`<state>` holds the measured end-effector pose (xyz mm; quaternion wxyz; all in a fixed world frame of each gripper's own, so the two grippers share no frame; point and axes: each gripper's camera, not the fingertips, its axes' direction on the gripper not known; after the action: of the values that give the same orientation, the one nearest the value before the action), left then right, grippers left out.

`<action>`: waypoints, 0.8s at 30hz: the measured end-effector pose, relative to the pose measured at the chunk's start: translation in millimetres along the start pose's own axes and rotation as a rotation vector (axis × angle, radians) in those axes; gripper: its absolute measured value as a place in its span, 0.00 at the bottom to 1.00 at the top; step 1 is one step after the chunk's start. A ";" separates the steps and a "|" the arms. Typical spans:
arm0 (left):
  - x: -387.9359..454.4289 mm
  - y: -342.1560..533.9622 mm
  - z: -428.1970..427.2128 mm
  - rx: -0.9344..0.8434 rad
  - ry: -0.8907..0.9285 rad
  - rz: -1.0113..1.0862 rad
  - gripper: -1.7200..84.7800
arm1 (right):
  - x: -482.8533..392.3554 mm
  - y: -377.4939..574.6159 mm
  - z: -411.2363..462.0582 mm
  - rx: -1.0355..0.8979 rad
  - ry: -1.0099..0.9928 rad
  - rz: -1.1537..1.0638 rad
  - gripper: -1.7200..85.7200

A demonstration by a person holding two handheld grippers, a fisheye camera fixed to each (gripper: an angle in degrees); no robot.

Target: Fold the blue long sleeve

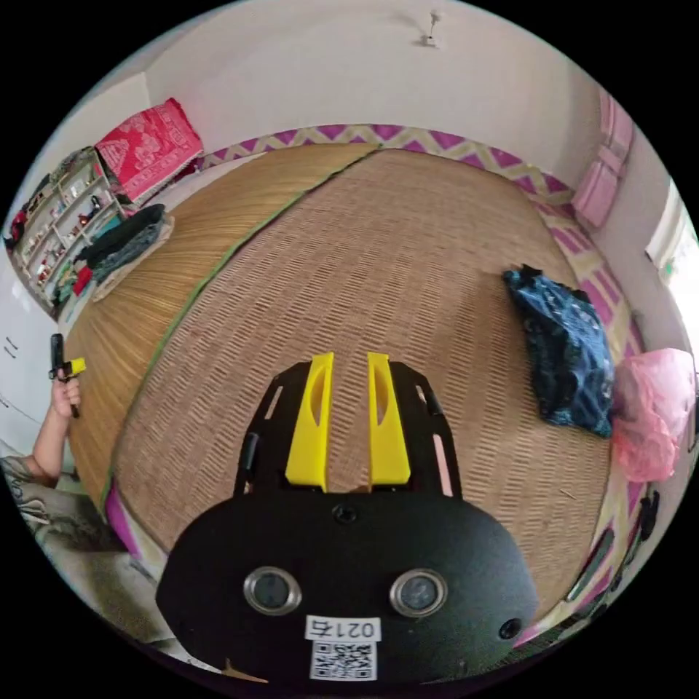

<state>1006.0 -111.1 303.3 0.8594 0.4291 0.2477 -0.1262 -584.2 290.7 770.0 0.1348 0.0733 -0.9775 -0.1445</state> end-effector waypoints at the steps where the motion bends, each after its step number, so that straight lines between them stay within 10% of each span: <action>1: 6.3 -2.0 5.4 0.007 0.002 0.025 0.01 | 10.5 7.6 -7.0 0.011 0.108 0.005 0.13; 12: -17.7 -10.0 12.7 0.039 0.489 0.019 0.01 | 74.9 -60.2 36.5 -0.146 0.599 0.092 0.19; 24: -5.4 -18.2 5.4 0.026 0.512 0.006 0.01 | 86.6 -113.0 88.1 -0.394 0.736 -0.014 0.09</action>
<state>995.4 -126.4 296.6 0.7634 0.4588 0.4544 -0.0140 -680.0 191.0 675.6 0.4857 0.0994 -0.8172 -0.2939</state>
